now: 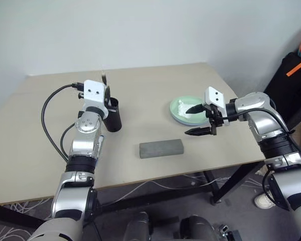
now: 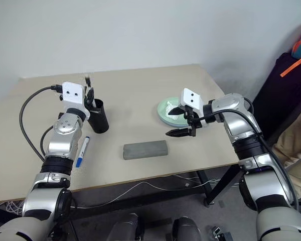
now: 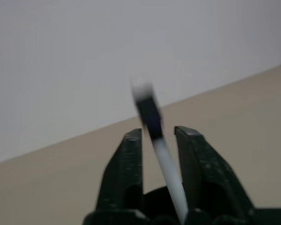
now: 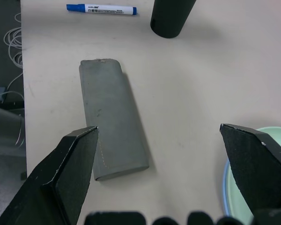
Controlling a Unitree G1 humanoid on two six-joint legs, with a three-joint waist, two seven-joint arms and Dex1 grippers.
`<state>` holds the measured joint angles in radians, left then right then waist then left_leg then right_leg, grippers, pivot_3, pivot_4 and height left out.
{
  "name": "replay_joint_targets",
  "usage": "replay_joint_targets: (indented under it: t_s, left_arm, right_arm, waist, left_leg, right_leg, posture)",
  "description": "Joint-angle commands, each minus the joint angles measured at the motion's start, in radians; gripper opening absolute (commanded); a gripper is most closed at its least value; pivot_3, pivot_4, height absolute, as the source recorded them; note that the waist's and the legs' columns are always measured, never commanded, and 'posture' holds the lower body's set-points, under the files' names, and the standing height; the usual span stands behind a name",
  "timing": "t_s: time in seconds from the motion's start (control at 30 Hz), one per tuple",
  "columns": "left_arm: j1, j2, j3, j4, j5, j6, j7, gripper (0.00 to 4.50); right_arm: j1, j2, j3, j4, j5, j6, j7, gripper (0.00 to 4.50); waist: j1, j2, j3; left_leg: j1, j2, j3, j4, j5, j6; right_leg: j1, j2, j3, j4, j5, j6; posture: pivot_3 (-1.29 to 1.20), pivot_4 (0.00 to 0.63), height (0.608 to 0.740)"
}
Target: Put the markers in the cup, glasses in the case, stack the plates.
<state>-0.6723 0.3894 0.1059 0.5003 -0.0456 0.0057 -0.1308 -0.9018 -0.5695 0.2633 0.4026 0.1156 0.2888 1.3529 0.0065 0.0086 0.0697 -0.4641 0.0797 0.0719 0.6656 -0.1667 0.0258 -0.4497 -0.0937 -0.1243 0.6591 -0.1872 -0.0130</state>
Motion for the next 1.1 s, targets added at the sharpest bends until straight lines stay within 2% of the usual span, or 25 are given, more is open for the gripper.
replay_joint_targets:
  t_s: [0.03, 0.13, 0.27, 0.4, 0.5, 0.6, 0.77, 1.1]
  left_arm:
    - [0.007, 0.021, 0.023, -0.119, 0.006, 0.021, 0.01, 2.47]
    - [0.034, 0.032, 0.031, -0.219, -0.011, 0.074, -0.011, 3.51]
    - [0.068, 0.069, 0.062, -0.4, -0.056, 0.24, -0.048, 3.51]
    - [0.126, 0.16, 0.09, -0.594, -0.104, 0.568, -0.104, 3.51]
    - [0.185, 0.225, 0.119, -0.704, -0.141, 0.79, -0.134, 3.51]
    - [0.24, 0.25, 0.156, -0.771, -0.159, 0.975, -0.126, 3.51]
    - [0.305, 0.222, 0.174, -0.776, -0.185, 1.123, -0.13, 3.51]
    - [0.27, 0.171, 0.071, -0.663, -0.159, 1.183, -0.118, 3.51]
  right_arm:
    - [-0.047, 0.004, -0.015, -0.002, 0.0, -0.014, -0.002, 4.5]
    - [-0.049, 0.009, -0.014, -0.001, -0.001, -0.015, -0.003, 4.5]
    - [-0.049, 0.01, -0.013, 0.001, 0.0, -0.016, 0.001, 4.5]
    - [-0.048, 0.009, -0.022, 0.001, 0.012, -0.004, 0.009, 4.5]
    - [-0.052, 0.01, -0.066, -0.023, 0.083, 0.049, 0.04, 4.5]
    - [-0.053, 0.004, -0.116, -0.041, 0.161, 0.097, 0.081, 4.5]
    - [-0.066, 0.002, -0.181, -0.026, 0.23, 0.092, 0.11, 4.5]
    - [-0.093, 0.008, -0.203, 0.01, 0.24, 0.054, 0.092, 4.5]
  waist:
    - [0.0, 0.0, 0.0]
    - [-0.001, 0.0, 0.0]
    - [-0.002, 0.0, 0.0]
    - [-0.005, 0.0, 0.0]
    - [-0.005, 0.0, 0.0]
    - [-0.002, 0.0, 0.0]
    - [-0.002, 0.0, 0.0]
    - [-0.002, -0.001, 0.0]
  left_leg:
    - [0.0, 0.0, 0.0, 0.0, 0.0, 0.0]
    - [0.0, 0.0, 0.0, 0.0, 0.0, 0.0]
    - [0.0, 0.0, 0.0, -0.001, 0.0, 0.0]
    - [0.0, 0.0, 0.0, -0.001, 0.0, 0.0]
    - [0.0, 0.001, 0.001, -0.002, 0.0, 0.0]
    - [0.0, 0.0, 0.0, -0.002, 0.0, 0.0]
    - [0.0, 0.0, 0.0, -0.002, 0.0, 0.0]
    - [0.0, 0.001, 0.0, -0.004, 0.0, 0.0]
  right_leg:
    - [-0.001, 0.0, 0.0, 0.0, 0.0, 0.0]
    - [-0.001, 0.0, 0.0, 0.0, 0.0, 0.0]
    - [-0.002, 0.0, 0.0, 0.0, 0.0, 0.0]
    - [-0.002, 0.0, 0.0, 0.0, 0.0, 0.0]
    - [-0.003, 0.0, 0.0, 0.0, 0.0, 0.0]
    - [-0.003, 0.0, 0.0, 0.0, 0.0, 0.0]
    - [-0.003, 0.0, 0.0, 0.0, 0.0, 0.0]
    - [-0.005, 0.0, -0.001, -0.001, 0.0, 0.0]
  posture:
    - [0.0, 0.0, 0.696]
    - [0.0, 0.0, 0.696]
    - [0.0, 0.0, 0.696]
    - [0.0, 0.0, 0.696]
    - [0.0, 0.0, 0.696]
    - [0.0, 0.0, 0.696]
    - [0.0, 0.0, 0.696]
    - [0.0, 0.0, 0.696]
